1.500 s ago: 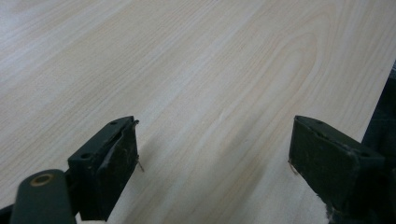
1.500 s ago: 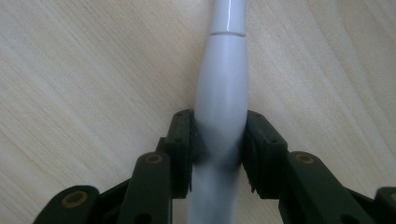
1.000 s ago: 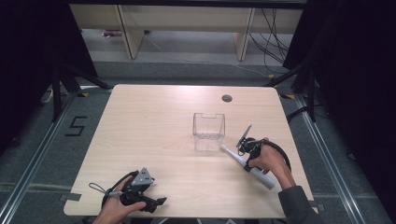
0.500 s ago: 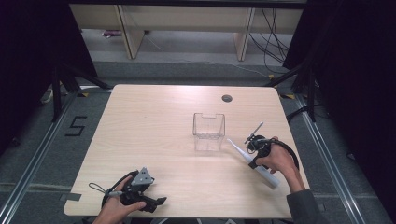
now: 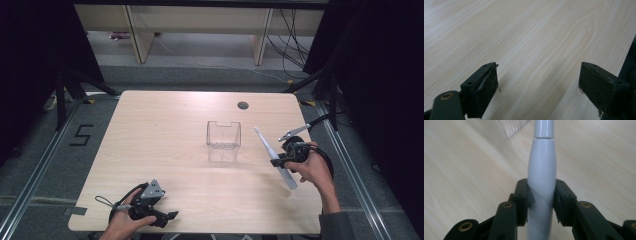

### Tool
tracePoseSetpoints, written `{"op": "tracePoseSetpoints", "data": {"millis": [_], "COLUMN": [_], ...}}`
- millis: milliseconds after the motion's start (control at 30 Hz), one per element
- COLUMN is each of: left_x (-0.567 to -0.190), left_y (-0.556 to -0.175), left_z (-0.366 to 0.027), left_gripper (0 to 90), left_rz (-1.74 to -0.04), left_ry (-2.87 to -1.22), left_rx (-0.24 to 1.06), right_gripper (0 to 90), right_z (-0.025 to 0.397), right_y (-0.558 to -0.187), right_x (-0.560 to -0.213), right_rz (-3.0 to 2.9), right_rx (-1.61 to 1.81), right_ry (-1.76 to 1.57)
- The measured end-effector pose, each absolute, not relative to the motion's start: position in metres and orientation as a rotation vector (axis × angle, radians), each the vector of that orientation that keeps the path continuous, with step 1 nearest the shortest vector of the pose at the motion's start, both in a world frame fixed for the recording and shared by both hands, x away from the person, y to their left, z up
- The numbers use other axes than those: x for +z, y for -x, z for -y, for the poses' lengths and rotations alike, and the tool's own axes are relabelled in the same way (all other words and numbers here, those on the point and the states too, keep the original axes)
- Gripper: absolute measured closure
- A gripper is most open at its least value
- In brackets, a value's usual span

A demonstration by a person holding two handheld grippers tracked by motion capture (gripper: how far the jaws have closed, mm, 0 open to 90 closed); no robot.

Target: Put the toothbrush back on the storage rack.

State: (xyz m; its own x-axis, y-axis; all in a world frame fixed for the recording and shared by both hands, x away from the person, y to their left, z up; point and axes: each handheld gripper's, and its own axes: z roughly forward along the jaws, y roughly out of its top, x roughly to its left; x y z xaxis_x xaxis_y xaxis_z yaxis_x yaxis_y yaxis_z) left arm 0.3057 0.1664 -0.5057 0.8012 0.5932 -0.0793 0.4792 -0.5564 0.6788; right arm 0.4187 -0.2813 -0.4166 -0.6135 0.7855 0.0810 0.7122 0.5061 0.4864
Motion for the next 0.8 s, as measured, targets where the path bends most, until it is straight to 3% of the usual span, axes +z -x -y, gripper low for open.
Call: {"op": "tracePoseSetpoints", "data": {"millis": [400,800], "left_x": [-0.506,-0.505], "left_y": [-0.306,-0.305], "left_z": [-0.166,-0.166], "left_gripper": [15.1,15.1], "left_rz": [-0.784,-0.785], "left_ry": [-2.267,-2.253], "left_rx": [0.206,0.200], "right_gripper": [66.5,66.5], "right_z": [0.287,0.279], "right_y": [-0.417,-0.417], "right_x": [-0.403,-0.386], "right_rz": [-2.328,-2.189], "right_rx": [1.112,1.280], "right_ry": [-1.198,-1.092]}}
